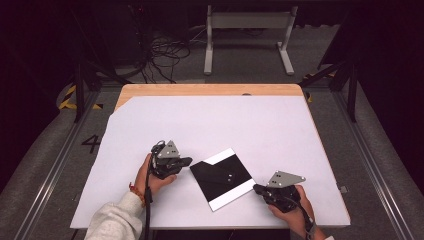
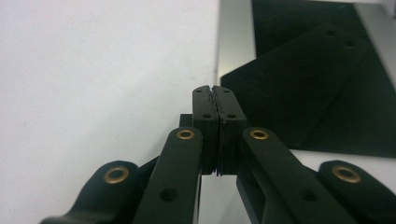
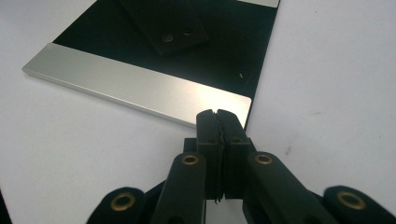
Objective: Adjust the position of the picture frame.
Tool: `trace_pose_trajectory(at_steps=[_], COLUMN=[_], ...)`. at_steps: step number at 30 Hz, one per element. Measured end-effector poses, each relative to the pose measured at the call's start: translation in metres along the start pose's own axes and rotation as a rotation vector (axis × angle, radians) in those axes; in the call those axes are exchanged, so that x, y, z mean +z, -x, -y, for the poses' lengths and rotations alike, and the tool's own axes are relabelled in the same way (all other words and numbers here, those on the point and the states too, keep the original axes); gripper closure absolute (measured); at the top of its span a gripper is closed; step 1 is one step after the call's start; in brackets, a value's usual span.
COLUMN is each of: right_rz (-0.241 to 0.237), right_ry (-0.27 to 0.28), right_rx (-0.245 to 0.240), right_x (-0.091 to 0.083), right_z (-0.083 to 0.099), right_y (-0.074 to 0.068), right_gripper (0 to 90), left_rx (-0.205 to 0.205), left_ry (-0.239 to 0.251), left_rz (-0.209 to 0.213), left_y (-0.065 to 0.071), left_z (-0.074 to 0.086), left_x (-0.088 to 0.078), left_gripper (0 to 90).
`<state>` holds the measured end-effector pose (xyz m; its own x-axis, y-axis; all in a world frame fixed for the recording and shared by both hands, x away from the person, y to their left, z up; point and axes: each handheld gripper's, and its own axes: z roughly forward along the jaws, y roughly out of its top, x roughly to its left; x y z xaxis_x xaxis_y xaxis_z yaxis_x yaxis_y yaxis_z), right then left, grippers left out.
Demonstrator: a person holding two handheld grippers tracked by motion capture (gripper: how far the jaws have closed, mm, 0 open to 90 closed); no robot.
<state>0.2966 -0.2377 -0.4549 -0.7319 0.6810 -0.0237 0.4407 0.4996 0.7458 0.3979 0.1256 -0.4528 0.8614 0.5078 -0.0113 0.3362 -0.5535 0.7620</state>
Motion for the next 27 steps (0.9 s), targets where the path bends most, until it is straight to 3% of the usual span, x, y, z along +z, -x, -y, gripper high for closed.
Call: trace_pose_trajectory(at_steps=[5,11,15,25,27], right_rz=[-0.009,0.005,0.003,0.007,0.009], right_ry=[-0.006,-0.006,-0.004,-0.003,-0.002], right_rx=[0.006,-0.003,-0.001,-0.007,-0.012], right_x=[0.004,0.004,0.004,0.004,0.004], right_z=[0.0,0.0,0.0,0.002,0.002], right_y=[0.003,0.003,0.003,0.003,0.003], right_gripper=[90.0,90.0,90.0,90.0,90.0], left_rx=[0.003,-0.015,-0.023,-0.019,0.008], left_ry=[-0.04,-0.03,-0.051,-0.056,-0.064], left_rz=[-0.005,-0.01,0.024,0.053,0.056], left_y=[-0.002,-0.006,-0.01,-0.011,-0.009], left_z=[-0.002,-0.005,-0.005,-0.005,-0.005], left_x=[0.014,0.017,0.023,0.023,0.022], left_gripper=[87.3,87.0,86.9,86.4,88.2])
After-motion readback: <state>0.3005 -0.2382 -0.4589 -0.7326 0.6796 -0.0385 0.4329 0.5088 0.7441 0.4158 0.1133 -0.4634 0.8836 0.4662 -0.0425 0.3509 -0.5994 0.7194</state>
